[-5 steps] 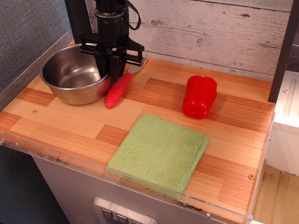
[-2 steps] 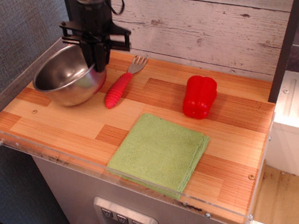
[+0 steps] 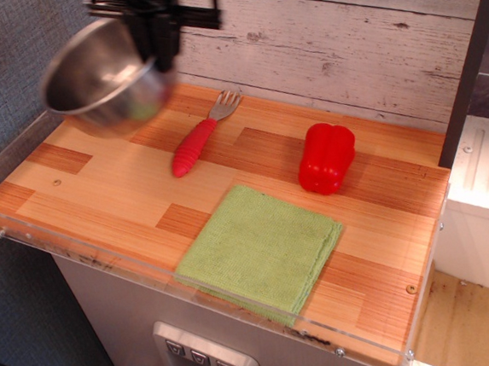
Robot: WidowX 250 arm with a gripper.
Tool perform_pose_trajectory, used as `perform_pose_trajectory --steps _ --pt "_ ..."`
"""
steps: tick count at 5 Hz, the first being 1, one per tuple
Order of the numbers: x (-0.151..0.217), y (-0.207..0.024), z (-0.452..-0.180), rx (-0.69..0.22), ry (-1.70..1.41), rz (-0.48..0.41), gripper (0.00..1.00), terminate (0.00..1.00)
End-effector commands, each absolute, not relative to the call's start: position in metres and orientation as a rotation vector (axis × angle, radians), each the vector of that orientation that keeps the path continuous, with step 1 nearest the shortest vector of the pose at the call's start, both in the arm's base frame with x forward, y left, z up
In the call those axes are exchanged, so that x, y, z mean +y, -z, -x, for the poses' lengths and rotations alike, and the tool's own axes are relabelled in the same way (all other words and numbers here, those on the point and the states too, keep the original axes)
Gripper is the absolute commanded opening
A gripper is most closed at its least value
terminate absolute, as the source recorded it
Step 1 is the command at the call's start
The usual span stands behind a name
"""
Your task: Take and place the silver vessel on the top of the green cloth.
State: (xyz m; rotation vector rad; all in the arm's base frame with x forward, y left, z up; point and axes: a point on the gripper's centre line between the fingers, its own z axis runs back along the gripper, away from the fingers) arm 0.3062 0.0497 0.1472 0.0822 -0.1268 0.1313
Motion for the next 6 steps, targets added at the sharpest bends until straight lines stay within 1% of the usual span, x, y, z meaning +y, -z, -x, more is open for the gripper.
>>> perform_pose_trajectory --steps 1,2,3,4,5,6 --pt "-0.039 -0.134 -0.271 -0.151 0.180 -0.022 0.00 0.00" --pt "-0.059 -0.123 -0.255 -0.116 0.218 -0.031 0.00 0.00" --pt "-0.061 -0.109 -0.242 -0.078 0.260 -0.038 0.00 0.00" --pt "-0.059 -0.102 -0.238 -0.042 0.255 -0.043 0.00 0.00" --pt "-0.056 -0.097 -0.237 -0.028 0.248 -0.044 0.00 0.00" --pt "-0.055 -0.090 -0.235 0.024 0.266 -0.041 0.00 0.00"
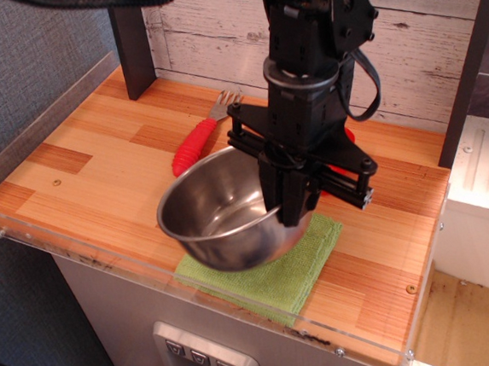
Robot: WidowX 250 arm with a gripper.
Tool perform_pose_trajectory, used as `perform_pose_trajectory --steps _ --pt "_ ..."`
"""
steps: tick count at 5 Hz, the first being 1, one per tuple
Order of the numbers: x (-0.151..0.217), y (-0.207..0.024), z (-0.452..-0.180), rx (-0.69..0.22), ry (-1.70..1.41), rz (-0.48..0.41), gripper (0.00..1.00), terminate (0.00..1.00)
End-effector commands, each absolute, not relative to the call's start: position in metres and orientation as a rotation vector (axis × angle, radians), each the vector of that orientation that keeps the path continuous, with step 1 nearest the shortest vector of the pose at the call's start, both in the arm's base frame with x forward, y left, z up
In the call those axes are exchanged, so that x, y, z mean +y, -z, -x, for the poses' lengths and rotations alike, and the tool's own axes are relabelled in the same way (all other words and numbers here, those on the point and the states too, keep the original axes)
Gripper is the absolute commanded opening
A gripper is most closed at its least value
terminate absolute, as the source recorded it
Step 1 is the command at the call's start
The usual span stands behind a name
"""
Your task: Take and place the silver vessel on the top of the green cloth.
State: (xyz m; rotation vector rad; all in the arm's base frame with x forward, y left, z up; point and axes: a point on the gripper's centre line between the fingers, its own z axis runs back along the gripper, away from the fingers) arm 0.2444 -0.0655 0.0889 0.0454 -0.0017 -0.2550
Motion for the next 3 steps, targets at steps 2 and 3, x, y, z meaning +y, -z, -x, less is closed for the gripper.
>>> perform_pose_trajectory --steps 2,3 --pt "-0.061 -0.093 -0.238 0.078 0.297 -0.025 1.00 0.00" --pt "-0.065 -0.110 -0.242 0.024 0.298 0.037 1.00 0.00"
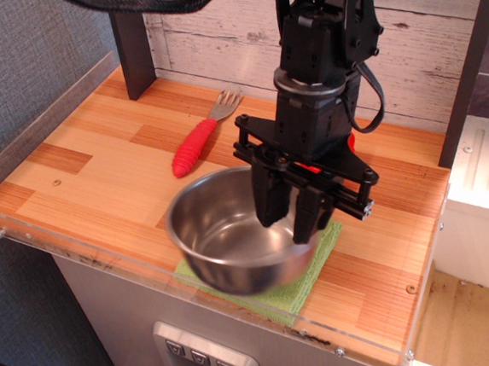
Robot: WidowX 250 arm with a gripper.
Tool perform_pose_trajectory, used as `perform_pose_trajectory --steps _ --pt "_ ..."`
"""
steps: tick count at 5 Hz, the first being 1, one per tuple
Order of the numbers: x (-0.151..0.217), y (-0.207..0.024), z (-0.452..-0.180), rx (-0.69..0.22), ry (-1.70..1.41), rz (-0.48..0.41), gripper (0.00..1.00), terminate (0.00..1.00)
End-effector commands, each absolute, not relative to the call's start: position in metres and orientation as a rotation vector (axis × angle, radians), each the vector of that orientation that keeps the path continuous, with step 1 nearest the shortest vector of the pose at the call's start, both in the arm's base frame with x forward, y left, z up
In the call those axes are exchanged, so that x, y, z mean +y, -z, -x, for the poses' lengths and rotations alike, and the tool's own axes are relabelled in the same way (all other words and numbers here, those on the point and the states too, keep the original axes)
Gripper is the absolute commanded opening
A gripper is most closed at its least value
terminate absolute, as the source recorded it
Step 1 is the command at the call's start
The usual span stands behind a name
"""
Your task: Take and place the silver vessel on the top of the green cloth.
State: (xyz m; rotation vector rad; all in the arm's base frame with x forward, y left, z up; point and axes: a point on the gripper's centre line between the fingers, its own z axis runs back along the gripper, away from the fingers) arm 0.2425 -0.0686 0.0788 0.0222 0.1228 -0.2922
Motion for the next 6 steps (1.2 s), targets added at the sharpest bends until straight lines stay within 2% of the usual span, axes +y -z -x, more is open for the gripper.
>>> perform_pose_trajectory --steps 1,2,3,4,5,6 --pt "-0.044 -0.149 -0.252 -0.082 0.184 0.084 1.00 0.00" --pt "0.003 -0.178 -0.261 -0.177 -0.044 0.007 1.00 0.00" --pt "0.051 -0.178 -0.270 -0.193 -0.121 -0.009 1.00 0.00" --pt "0.060 -0.174 -0.275 -0.195 -0.116 -0.035 1.00 0.00" --pt "0.061 -0.172 -0.280 -0.162 -0.045 -0.014 1.00 0.00" --pt "0.061 -0.172 -0.280 -0.162 -0.045 -0.014 1.00 1.00"
